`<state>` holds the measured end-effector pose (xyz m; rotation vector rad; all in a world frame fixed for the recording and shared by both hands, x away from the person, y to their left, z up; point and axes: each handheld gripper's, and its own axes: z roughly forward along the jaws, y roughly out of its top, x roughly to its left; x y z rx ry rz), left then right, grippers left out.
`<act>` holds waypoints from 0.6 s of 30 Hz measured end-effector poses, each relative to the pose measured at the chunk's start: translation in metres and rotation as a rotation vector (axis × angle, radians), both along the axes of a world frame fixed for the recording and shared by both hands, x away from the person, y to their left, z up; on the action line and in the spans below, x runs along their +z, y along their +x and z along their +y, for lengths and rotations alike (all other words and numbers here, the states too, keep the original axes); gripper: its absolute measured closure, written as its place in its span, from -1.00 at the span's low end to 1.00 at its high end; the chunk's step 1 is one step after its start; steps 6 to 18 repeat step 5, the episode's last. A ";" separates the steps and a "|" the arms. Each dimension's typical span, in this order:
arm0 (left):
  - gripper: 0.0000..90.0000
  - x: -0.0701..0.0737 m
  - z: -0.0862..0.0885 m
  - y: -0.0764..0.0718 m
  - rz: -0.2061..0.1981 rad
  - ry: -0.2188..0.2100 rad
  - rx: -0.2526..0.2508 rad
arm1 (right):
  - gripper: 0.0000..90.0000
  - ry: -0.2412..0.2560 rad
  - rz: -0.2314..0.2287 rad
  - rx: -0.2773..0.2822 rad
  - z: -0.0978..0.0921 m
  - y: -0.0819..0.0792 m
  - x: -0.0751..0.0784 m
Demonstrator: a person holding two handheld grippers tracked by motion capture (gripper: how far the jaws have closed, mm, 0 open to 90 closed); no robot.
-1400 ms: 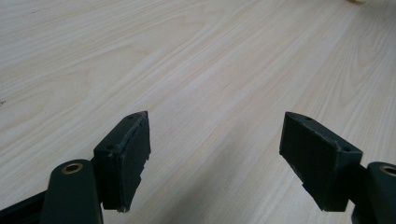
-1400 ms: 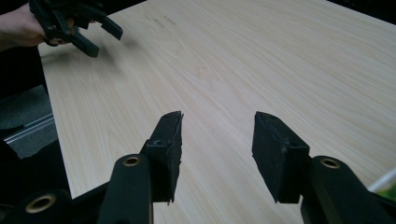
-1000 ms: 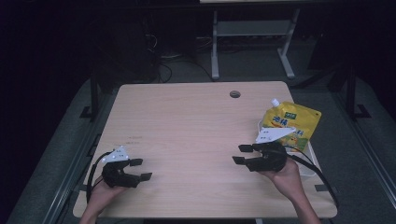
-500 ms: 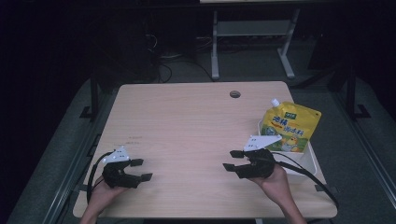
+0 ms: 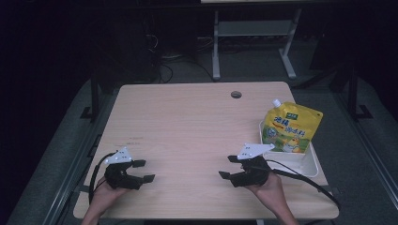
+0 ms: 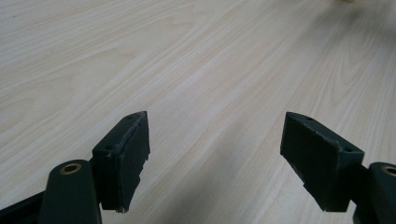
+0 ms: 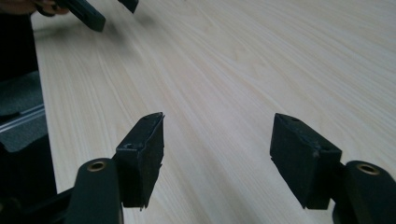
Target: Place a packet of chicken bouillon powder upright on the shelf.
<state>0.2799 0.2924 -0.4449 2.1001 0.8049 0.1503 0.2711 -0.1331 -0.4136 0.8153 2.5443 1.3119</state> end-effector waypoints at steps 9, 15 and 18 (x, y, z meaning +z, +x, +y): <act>-0.48 0.001 0.000 0.000 -0.004 -0.002 0.000 | -0.27 -0.008 -0.005 0.017 0.005 -0.006 -0.006; -0.48 0.001 0.000 0.000 -0.004 -0.002 0.000 | -0.27 -0.008 -0.005 0.017 0.005 -0.006 -0.006; -0.48 0.001 0.000 0.000 -0.004 -0.002 0.000 | -0.27 -0.008 -0.005 0.017 0.005 -0.006 -0.006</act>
